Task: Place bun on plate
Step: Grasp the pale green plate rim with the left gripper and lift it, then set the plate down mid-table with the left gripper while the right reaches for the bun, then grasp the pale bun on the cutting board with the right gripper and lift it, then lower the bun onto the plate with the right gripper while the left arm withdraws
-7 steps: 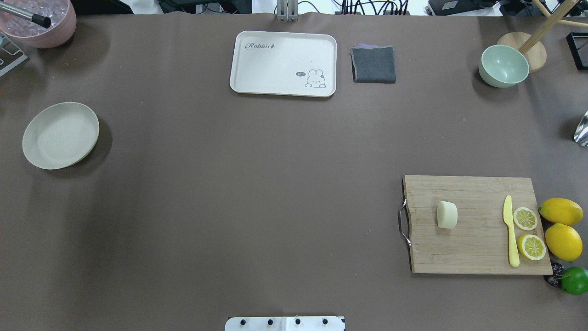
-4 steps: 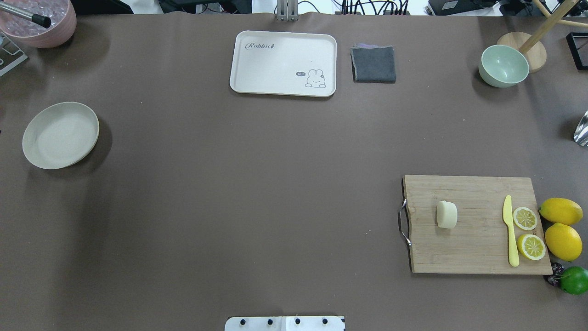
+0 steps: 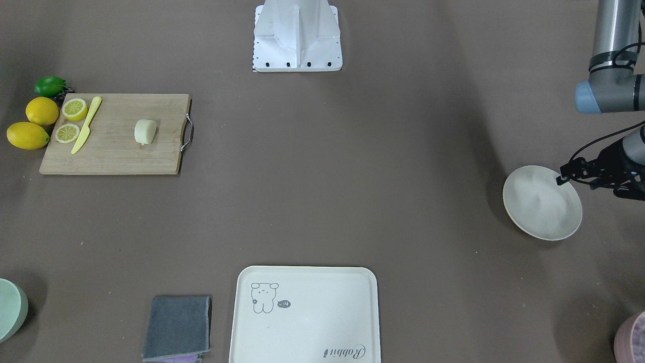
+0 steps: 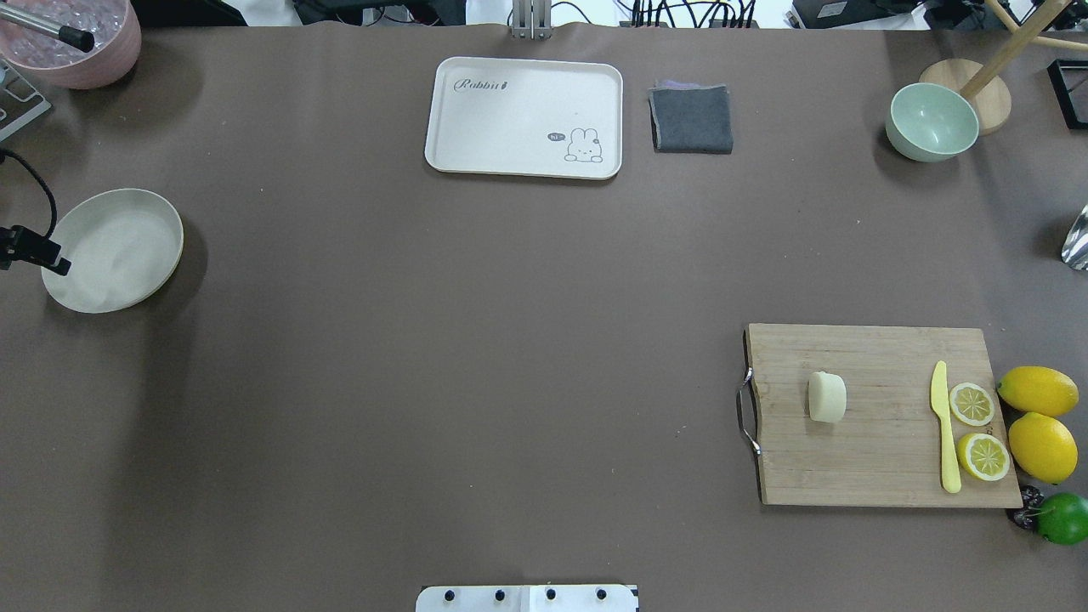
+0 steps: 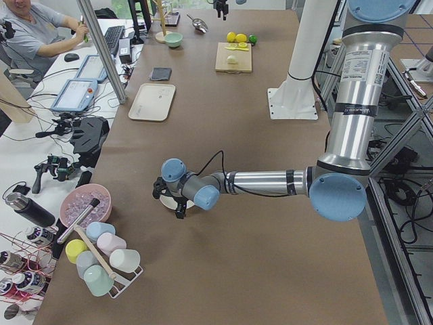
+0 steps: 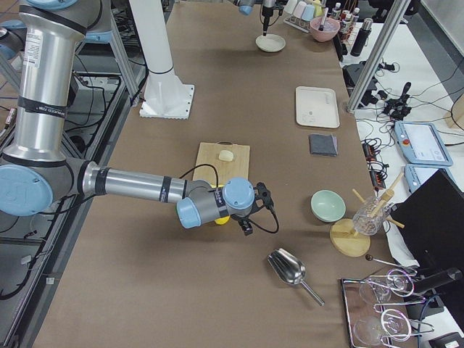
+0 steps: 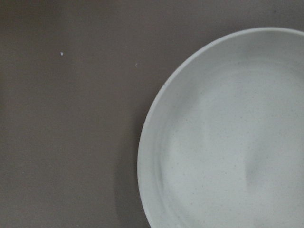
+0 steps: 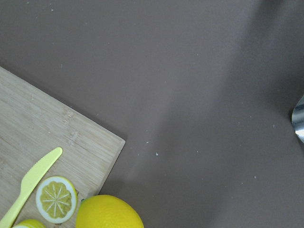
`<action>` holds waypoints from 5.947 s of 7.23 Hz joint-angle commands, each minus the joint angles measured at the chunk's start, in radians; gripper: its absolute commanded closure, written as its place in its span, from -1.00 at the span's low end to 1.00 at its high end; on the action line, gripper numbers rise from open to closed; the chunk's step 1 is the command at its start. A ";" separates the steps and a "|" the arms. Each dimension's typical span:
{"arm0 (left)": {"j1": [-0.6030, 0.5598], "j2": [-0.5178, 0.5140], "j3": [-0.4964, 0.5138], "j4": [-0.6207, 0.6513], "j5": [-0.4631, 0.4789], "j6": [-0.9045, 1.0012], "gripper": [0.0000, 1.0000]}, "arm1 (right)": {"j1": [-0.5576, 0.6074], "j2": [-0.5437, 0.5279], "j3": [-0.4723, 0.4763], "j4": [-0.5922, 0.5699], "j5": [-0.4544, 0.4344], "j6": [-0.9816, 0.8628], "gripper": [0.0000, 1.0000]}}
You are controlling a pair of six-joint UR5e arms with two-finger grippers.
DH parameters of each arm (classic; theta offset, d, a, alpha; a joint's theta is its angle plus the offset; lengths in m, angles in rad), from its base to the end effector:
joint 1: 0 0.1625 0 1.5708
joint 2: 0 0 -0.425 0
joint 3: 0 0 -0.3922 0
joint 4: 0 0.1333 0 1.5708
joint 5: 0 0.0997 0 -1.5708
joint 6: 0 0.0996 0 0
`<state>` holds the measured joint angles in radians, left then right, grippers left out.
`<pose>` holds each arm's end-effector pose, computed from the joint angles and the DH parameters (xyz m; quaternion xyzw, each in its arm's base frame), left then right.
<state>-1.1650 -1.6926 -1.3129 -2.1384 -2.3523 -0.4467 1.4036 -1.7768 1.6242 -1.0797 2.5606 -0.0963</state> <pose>0.1632 -0.5398 0.6601 0.0264 0.4206 0.0631 0.9047 -0.0194 -0.4155 0.6566 0.1315 -0.4731 -0.1933 0.8494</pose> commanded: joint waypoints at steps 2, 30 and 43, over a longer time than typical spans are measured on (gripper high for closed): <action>0.013 -0.024 0.043 0.002 0.001 0.008 -0.64 | 0.000 -0.001 0.006 0.024 0.000 0.004 -1.00; 0.552 -0.269 -0.458 0.167 0.401 -1.006 -0.92 | -0.767 0.522 0.298 -0.302 -0.485 1.138 0.21; 0.369 0.062 -0.563 0.127 0.281 -0.616 -0.93 | -0.953 0.947 -0.110 -0.351 -0.688 1.208 -0.89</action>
<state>-0.7962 -1.6306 -1.8756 -2.0110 -2.0709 -1.0629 0.4519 -0.8212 1.5141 -1.4314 1.8828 1.1121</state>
